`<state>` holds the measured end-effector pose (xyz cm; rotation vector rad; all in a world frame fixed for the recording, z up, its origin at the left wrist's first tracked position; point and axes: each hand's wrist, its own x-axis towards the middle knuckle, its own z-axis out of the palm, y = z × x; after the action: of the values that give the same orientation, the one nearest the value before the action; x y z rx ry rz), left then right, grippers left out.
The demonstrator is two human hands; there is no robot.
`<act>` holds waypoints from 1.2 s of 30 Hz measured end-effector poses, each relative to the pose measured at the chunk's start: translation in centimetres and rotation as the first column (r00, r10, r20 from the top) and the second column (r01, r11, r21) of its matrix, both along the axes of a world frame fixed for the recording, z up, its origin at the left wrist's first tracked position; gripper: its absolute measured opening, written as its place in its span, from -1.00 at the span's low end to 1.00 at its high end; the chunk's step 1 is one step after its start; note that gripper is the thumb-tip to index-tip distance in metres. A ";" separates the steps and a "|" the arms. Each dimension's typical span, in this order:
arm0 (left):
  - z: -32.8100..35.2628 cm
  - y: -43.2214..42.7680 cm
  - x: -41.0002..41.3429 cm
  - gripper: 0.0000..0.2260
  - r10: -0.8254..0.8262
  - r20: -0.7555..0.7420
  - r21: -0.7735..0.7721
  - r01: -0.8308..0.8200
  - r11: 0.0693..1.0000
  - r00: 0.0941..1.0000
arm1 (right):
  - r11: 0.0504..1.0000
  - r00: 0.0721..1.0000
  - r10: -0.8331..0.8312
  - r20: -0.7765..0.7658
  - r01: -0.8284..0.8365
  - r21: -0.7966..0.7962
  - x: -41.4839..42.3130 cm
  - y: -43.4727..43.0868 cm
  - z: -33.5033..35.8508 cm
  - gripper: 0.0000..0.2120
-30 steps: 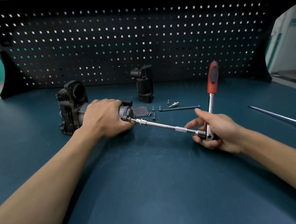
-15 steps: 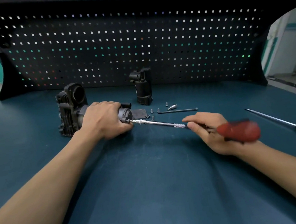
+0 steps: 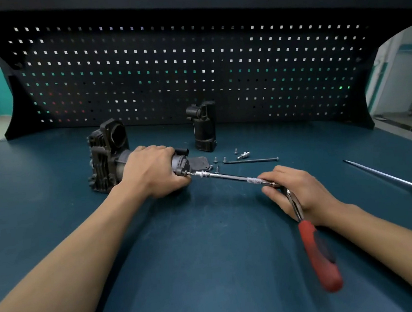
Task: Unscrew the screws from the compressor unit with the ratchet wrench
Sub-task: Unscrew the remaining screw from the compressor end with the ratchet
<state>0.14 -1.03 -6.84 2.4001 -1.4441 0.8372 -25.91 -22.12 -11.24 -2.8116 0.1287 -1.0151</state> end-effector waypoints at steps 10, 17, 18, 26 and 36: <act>-0.3 0.0 0.4 -0.58 -0.011 0.016 0.024 0.010 1.000 1.000 | 0.865 0.994 0.084 -0.064 -0.041 0.500 0.4 1.5 0.8 -0.59; -0.3 0.0 0.5 -0.53 -0.008 0.038 0.002 0.008 1.000 0.999 | -0.075 0.974 0.147 -0.171 0.183 0.980 0.3 1.8 3.4 -0.42; -0.3 0.0 0.5 -0.53 -0.012 0.039 0.000 0.012 1.000 0.999 | -0.140 0.970 0.175 -0.169 0.195 0.971 0.2 1.7 3.6 -0.44; -0.5 0.0 0.6 -0.56 -0.024 0.043 -0.017 0.025 1.000 0.999 | -0.364 0.961 0.263 -0.086 0.182 0.913 0.1 1.8 3.9 -0.50; -0.5 0.0 0.4 -0.59 -0.018 0.039 -0.028 0.019 0.999 0.999 | 0.405 0.995 0.093 -0.037 -0.004 0.914 0.4 2.1 2.0 -0.44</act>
<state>0.50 -1.07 -7.34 2.3588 -1.4569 0.8986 -25.49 -20.00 -9.24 -1.7732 0.4579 -0.5128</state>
